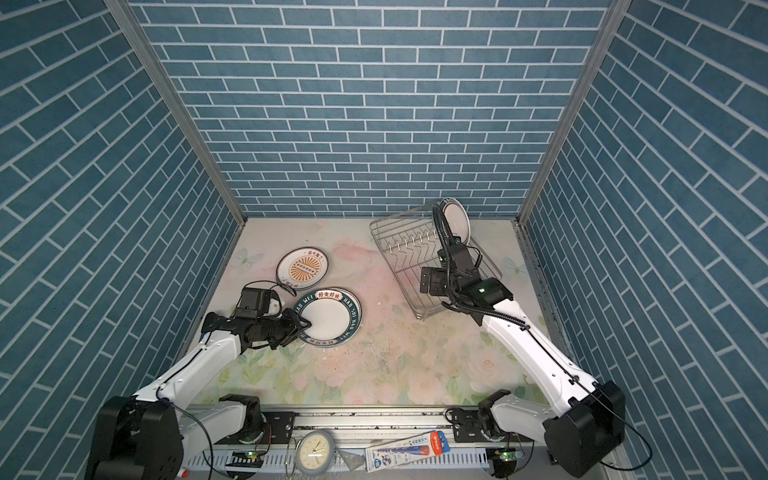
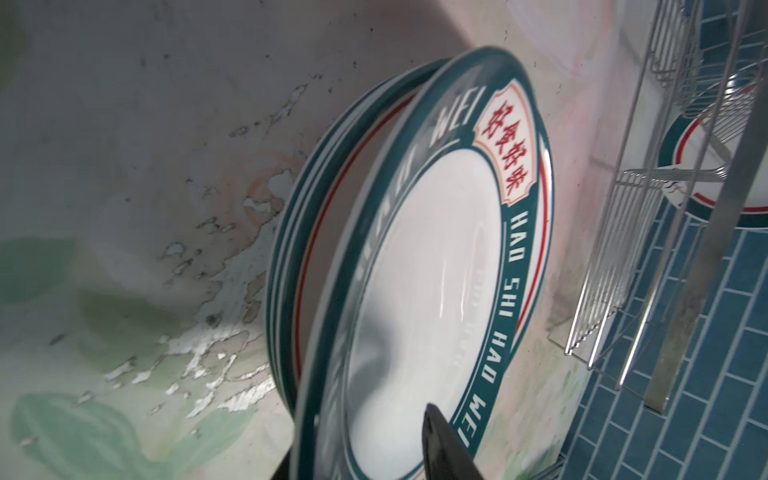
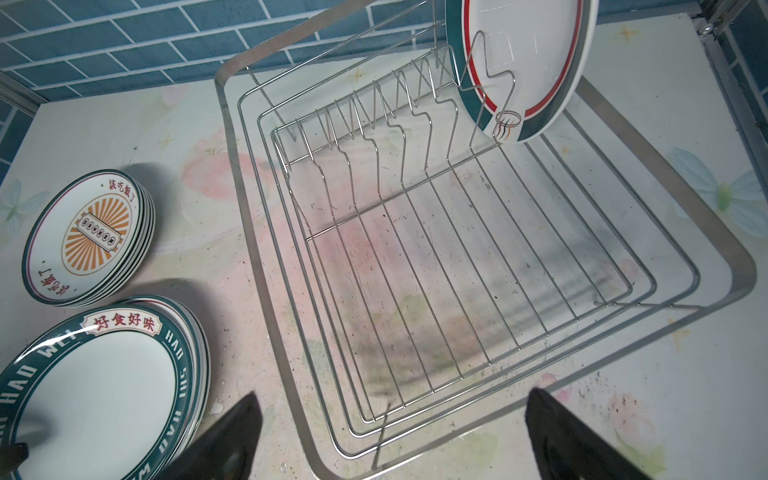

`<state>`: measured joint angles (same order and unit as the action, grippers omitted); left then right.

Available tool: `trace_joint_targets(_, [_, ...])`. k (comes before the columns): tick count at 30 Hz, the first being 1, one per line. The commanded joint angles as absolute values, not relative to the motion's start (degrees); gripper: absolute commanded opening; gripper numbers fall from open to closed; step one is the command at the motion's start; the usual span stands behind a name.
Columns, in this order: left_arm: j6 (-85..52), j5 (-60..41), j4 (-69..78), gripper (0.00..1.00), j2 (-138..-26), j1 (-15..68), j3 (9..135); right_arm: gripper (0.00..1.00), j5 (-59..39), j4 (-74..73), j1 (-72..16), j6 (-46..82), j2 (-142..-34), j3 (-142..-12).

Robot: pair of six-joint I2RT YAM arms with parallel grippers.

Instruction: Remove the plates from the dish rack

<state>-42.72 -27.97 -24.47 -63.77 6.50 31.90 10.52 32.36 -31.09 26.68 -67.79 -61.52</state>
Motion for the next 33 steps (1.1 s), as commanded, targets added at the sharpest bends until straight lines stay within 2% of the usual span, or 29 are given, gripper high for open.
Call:
trace_joint_targets(1, [-38.1,-25.3,-29.5,0.48,-64.2,6.4,35.4,0.99,9.1,30.9,-30.9,25.3,-67.0,-59.7])
trace_joint_targets(4, [-36.3,-23.2,-32.3,0.51,-65.6,6.4,36.9,0.99,8.9,30.2,-30.9,25.3,-67.2,-59.5])
trace_joint_targets(20, [-31.6,-20.3,-35.9,0.56,-71.8,7.1,43.4,0.99,8.3,29.6,-30.1,24.2,-67.2,-58.5])
trace_joint_targets(25, [-32.1,-20.0,-36.5,0.71,-68.5,7.1,43.8,0.99,9.3,30.1,-28.7,22.8,-67.8,-59.9])
trace_joint_targets(30, [-32.7,-19.0,-37.3,0.99,-63.8,7.1,44.8,0.99,12.1,30.4,-23.5,18.2,-71.1,-64.9])
trace_joint_targets(33, [-32.5,-19.4,-37.2,0.99,-63.3,7.1,45.7,0.99,11.8,30.6,-19.6,14.5,-76.3,-70.5])
